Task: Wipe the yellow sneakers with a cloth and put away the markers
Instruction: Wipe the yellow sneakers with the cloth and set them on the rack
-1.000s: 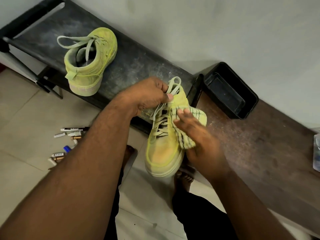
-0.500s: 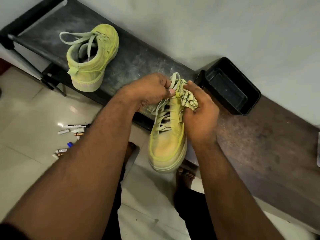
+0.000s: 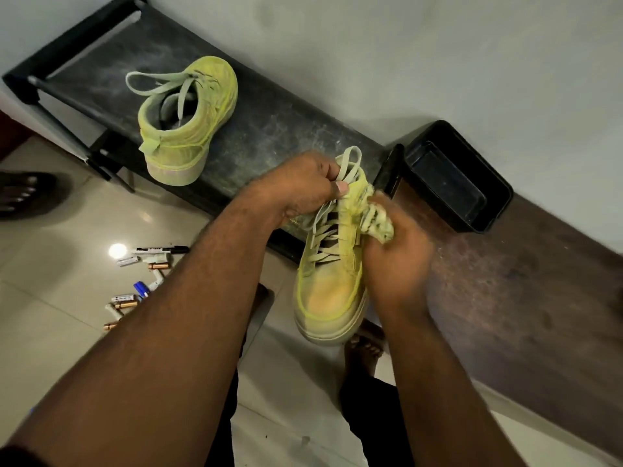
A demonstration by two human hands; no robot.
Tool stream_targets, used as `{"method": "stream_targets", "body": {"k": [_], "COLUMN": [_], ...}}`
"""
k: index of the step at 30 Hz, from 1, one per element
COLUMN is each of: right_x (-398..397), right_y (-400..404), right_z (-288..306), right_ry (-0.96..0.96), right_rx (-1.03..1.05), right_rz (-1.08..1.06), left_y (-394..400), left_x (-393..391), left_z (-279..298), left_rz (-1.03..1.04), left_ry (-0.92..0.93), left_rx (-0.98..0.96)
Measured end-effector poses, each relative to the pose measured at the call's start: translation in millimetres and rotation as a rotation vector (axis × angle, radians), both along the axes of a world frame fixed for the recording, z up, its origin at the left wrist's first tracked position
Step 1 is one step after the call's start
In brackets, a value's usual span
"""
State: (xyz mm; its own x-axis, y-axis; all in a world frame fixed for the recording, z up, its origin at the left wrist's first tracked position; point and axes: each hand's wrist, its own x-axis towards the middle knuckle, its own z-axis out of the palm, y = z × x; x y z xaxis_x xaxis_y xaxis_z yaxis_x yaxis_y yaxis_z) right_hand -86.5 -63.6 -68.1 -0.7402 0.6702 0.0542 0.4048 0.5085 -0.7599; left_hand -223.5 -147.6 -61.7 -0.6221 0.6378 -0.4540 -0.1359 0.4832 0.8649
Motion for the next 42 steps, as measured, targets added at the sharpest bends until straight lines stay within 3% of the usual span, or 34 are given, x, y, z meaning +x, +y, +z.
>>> {"method": "stream_targets", "body": {"k": [5, 10, 13, 19, 24, 30, 33, 37, 42], "right_x": [-44, 8, 37, -5, -38, 16, 37, 4, -16], "right_y": [22, -6, -26, 1, 24, 6, -10, 4, 29], "right_z": [10, 21, 22, 16, 16, 31, 30, 16, 2], "right_ry": [-0.086, -0.225, -0.193, -0.248, -0.197, -0.256, -0.224, -0.189, -0.053], "right_rx": [-0.062, -0.019, 0.009, 0.029, -0.063, -0.232, -0.21, -0.133, -0.208], "right_rz": [-0.084, 0.04, 0.062, 0.021, 0.006, 0.056, 0.057, 0.057, 0.027], "left_y": [0, 2, 1, 3, 3, 0, 2, 3, -6], "left_x": [-2, -5, -5, 0, -1, -4, -2, 1, -2], "left_z": [1, -6, -5, -4, -4, -6, -5, -4, -1], "left_rz": [0.018, 0.067, 0.068, 0.068, 0.099, 0.133, 0.174, 0.121, 0.031], "left_ry": [-0.043, 0.018, 0.01, 0.002, -0.026, -0.031, -0.087, -0.077, -0.101], "left_rx": [0.015, -0.009, -0.013, -0.001, 0.005, -0.013, 0.017, 0.042, 0.119]}}
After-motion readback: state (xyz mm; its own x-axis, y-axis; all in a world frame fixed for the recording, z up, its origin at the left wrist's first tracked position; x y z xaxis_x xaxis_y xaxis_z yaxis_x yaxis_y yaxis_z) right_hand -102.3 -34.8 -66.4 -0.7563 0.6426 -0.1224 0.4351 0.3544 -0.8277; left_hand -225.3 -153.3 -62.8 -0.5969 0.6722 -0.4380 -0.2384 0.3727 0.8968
